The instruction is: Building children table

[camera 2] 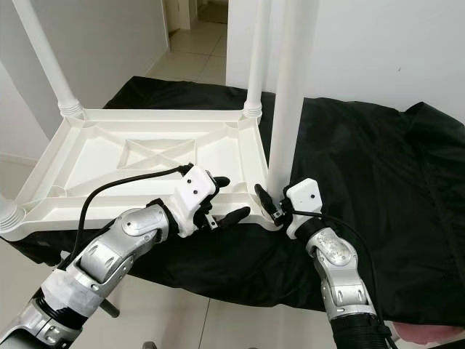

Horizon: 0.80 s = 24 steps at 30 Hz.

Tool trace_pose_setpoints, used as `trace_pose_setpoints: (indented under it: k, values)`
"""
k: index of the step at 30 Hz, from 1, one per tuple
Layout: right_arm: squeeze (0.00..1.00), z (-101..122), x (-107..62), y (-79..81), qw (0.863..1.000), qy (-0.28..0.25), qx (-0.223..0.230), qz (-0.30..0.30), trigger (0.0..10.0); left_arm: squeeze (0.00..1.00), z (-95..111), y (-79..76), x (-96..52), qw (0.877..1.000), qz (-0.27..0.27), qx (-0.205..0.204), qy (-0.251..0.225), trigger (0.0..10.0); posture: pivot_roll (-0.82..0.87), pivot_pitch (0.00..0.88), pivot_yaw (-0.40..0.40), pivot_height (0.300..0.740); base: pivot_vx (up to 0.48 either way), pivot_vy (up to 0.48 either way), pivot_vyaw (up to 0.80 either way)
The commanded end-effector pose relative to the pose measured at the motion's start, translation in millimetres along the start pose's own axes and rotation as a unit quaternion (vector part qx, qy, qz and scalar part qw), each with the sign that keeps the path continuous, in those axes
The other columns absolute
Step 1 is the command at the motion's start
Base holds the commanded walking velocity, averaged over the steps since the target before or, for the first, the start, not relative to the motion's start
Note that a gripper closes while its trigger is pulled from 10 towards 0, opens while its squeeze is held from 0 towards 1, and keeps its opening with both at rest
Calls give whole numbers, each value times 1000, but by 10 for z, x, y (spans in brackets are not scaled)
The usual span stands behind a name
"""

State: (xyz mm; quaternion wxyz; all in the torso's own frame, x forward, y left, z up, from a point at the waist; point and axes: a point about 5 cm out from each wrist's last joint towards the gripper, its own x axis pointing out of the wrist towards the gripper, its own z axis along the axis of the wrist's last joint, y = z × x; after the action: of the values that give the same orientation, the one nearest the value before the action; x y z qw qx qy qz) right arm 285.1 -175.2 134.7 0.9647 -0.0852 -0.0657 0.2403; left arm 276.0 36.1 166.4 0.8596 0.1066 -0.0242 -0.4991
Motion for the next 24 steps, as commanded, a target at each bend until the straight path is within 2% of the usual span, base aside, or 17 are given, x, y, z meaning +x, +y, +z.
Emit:
trace_pose_setpoints:
  k: [1,12,24]
  values:
    - [0,-178,-4,40,998,49,40,1,10000,0,43,-2,-10,1000,-22,7,-1,10000,-41,0,11,740,0,0,0]
    - [0,-234,12,-17,992,75,92,-31,10000,0,76,6,-23,1000,-16,11,-5,10000,-36,0,9,740,0,0,0]
    - [0,-277,-6,23,989,86,105,-56,10000,0,103,8,-22,1000,-15,14,-9,10000,-38,0,11,740,0,0,0]
